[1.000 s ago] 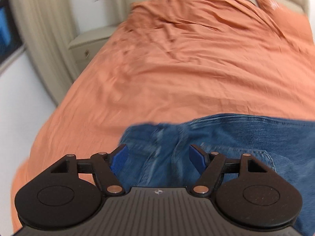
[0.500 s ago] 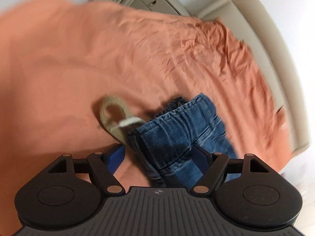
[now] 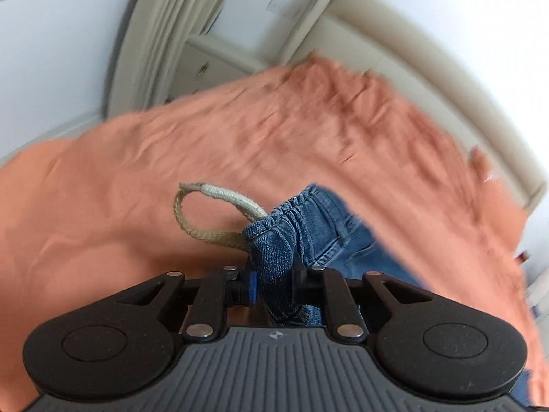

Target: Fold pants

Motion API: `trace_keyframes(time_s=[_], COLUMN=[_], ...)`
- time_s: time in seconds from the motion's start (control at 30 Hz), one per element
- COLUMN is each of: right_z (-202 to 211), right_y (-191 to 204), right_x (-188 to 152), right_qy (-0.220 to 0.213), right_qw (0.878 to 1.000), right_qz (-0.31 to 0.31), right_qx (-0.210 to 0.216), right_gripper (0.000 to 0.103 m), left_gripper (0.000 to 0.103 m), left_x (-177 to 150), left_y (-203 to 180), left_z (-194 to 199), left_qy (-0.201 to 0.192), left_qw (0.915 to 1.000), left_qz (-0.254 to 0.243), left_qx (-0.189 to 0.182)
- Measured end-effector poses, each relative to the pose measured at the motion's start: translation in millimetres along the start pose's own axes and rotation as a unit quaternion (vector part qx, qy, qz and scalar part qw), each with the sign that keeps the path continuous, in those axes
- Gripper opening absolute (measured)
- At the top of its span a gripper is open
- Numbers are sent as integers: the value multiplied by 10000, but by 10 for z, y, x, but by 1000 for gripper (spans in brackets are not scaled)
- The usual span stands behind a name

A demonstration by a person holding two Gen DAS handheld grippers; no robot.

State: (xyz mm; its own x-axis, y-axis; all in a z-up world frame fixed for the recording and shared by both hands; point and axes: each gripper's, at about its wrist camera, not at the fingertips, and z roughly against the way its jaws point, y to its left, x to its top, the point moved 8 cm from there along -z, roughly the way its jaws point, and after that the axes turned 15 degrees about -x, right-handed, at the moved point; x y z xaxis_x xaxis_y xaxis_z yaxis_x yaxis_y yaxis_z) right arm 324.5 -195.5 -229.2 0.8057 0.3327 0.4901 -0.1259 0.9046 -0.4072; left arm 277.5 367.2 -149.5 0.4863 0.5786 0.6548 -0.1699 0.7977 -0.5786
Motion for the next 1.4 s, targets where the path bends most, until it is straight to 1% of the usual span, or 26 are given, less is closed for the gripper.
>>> trace_keyframes(time_s=[0.07,0.1,0.17,0.2,0.23,0.27,0.3,0.33,0.4,0.5,0.57,0.67,0.73,0.83,0.87,0.93,1.03,1.1,1.17,1.2,1.27,1.3,1.37,1.4], right_z=[-62,-94,-170,-209,-249,-285,-299,-323,-333,-261,-201,-151,-145,-145,-151,-177,-280,-421,-566,-652,-831,-919,-1074,-1129], right_y=[-57,-85,-151,-185,-219,-257,-292,-317,-376,-550,-743,-1235,-1646,-2340,-2564,-2978,-3436,-3625,-3710,-3733,-3712,-3714,-3676,-3679], right_x=[-22,-36,-72,-78,-86,-106,-152,-158,-156,-195,-245,-400,-538,-818,-916,-1103,-1333,-1458,-1516,-1530,-1525,-1520,-1512,-1520], right_qy=[59,82,181,229,277,312,344,364,360,325,340,339,386,404,404,354,323,348,360,356,392,419,474,487], right_qw=[9998,9997,9989,9983,9976,9968,9960,9953,9940,9902,9857,9766,9654,9396,9295,9073,8708,8513,8356,8288,8183,8147,8082,8045], right_qz=[-164,-237,-410,-508,-603,-698,-783,-851,-980,-1278,-1579,-2087,-2559,-3397,-3664,-4190,-4904,-5228,-5469,-5564,-5698,-5739,-5814,-5858], right_qx=[46,54,127,184,204,213,264,295,332,461,489,394,311,124,79,55,140,267,370,465,638,715,811,847], right_gripper=[49,49,49,51,55,58,59,59,58,52,51,45,37,35,34,28,26,26,26,24,21,20,20,15], left_gripper=[19,19,20,21,22,26,33,36,57,71,72,72,72,72,72,69,67,67,65,63,62,60,59,58], left_x=[-142,-218,-293,-313,-329,-323,-306,-282,-225,-131,-90,-72,-121,-235,-274,-390,-572,-678,-788,-844,-939,-978,-1038,-1067], left_y=[219,303,368,382,377,357,323,288,213,3,-157,-489,-747,-1109,-1227,-1448,-1703,-1825,-1913,-1950,-1987,-2000,-2001,-2009], left_z=[-219,-298,-378,-392,-398,-403,-395,-368,-254,-81,1,2,-35,-199,-290,-484,-734,-902,-1060,-1142,-1278,-1320,-1414,-1447], left_qy=[274,356,393,405,432,494,577,621,668,489,395,432,507,700,777,949,1194,1313,1444,1530,1676,1711,1790,1832], left_qw=[9993,9988,9985,9984,9981,9979,9972,9967,9944,9898,9874,9857,9843,9809,9795,9769,9717,9683,9650,9630,9593,9585,9576,9566], left_qz=[61,142,194,246,270,229,116,-7,-351,-938,-1162,-1359,-1495,-1709,-1770,-1863,-2005,-2091,-2144,-2172,-2212,-2213,-2175,-2178], left_qx=[247,293,319,321,335,365,455,516,742,953,999,899,795,619,569,449,360,393,438,452,518,554,600,631])
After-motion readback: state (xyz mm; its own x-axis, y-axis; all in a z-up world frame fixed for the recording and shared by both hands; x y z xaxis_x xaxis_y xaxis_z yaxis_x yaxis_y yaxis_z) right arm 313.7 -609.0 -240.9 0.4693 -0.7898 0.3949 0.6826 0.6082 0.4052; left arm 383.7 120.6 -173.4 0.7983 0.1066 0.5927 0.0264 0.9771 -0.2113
